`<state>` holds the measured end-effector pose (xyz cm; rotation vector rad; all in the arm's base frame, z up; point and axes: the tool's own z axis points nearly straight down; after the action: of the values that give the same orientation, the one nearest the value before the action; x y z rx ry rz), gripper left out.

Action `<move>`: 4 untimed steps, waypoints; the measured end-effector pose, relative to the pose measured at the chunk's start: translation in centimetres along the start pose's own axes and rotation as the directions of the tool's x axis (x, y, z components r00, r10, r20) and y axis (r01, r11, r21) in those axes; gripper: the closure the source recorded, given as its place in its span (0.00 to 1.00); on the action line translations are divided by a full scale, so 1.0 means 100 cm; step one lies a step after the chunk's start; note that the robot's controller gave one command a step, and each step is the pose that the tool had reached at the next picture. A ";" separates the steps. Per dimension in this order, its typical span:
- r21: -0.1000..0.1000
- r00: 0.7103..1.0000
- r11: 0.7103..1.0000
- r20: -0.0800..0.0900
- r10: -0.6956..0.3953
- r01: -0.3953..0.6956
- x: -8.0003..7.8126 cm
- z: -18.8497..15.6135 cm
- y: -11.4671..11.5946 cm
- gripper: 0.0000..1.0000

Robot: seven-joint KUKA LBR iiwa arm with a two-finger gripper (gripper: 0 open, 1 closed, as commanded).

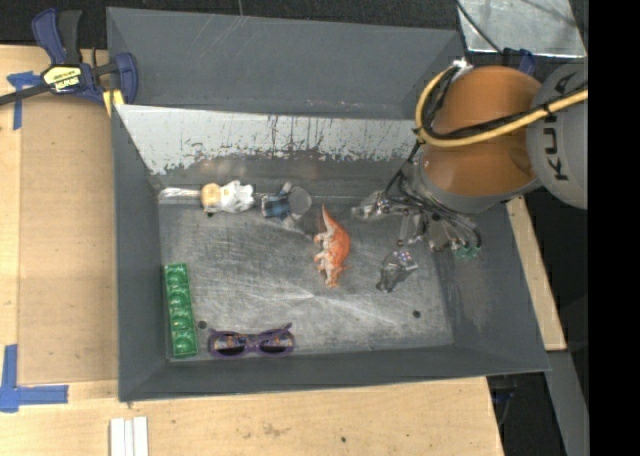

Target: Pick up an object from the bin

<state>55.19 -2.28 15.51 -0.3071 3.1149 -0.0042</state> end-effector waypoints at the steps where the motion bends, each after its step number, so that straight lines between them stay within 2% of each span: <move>1: -0.009 0.959 0.959 -0.011 -0.284 0.284 -0.038 0.012 0.019 0.00; 2: -0.005 0.932 0.932 -0.004 -0.363 0.363 -0.045 0.016 0.018 0.00; 3: -0.005 0.792 0.792 -0.002 -0.610 0.610 -0.052 0.062 0.019 0.00; 4: -0.004 0.716 0.716 0.008 -0.698 0.698 -0.060 0.080 0.017 1.00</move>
Offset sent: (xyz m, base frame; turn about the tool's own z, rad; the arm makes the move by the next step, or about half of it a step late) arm 0.0400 0.0218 -0.0303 -0.4552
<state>60.87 0.59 7.58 -1.4560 2.7670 0.0007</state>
